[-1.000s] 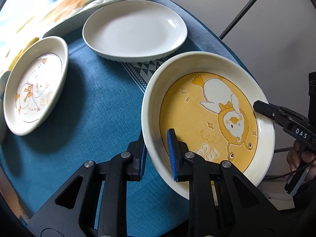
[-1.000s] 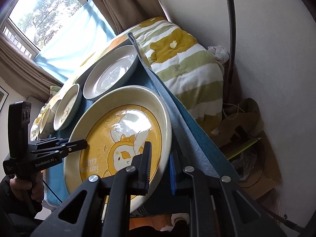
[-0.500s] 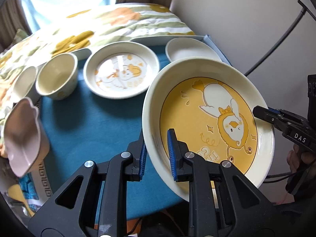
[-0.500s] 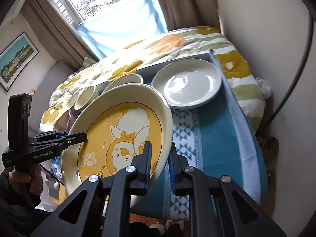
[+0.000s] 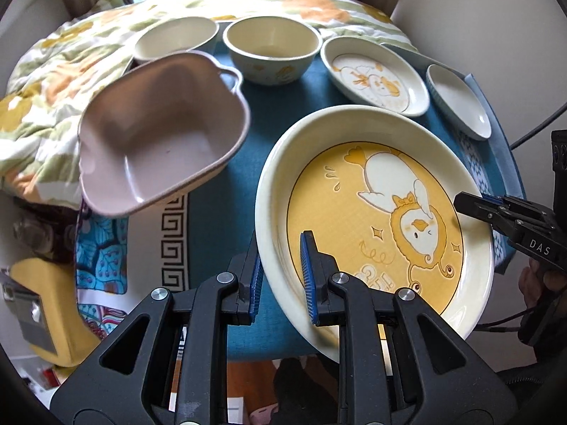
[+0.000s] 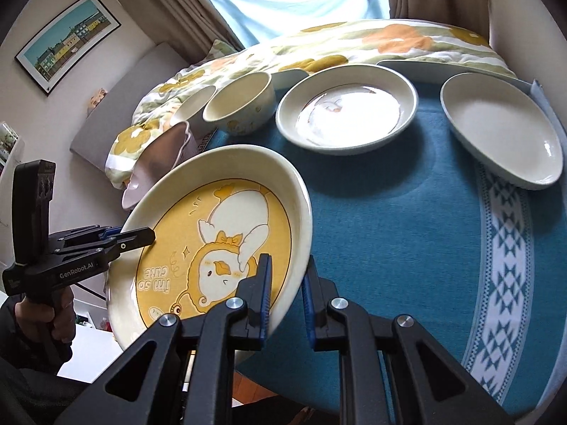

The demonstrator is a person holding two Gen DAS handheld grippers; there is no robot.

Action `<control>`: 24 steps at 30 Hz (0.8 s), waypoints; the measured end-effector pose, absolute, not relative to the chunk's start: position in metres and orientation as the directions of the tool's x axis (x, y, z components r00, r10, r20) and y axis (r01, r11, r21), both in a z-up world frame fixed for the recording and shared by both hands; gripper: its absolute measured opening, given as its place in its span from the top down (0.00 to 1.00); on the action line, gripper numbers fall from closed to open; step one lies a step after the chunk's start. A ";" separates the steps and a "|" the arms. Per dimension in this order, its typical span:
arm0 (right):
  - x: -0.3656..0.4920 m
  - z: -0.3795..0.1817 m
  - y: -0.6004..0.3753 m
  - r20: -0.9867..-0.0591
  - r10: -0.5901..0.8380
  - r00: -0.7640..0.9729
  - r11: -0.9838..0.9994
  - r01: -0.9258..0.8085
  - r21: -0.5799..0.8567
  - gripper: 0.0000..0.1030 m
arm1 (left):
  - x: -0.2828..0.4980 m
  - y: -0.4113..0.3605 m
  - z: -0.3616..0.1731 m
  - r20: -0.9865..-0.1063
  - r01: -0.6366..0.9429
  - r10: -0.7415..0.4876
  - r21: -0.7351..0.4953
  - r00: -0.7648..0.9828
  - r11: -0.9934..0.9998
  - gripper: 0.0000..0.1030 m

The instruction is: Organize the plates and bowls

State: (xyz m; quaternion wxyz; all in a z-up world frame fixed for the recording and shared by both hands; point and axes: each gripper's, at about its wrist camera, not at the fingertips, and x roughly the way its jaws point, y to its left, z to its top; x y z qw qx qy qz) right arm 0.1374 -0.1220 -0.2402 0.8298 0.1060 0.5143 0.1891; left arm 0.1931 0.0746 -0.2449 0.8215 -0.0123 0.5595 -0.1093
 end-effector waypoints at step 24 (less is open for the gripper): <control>0.147 -0.280 -0.094 -0.823 0.411 0.393 0.911 -0.212 0.354 0.85 | 0.195 0.100 -0.292 -0.901 0.168 -0.164 -0.104 0.401 0.980 0.83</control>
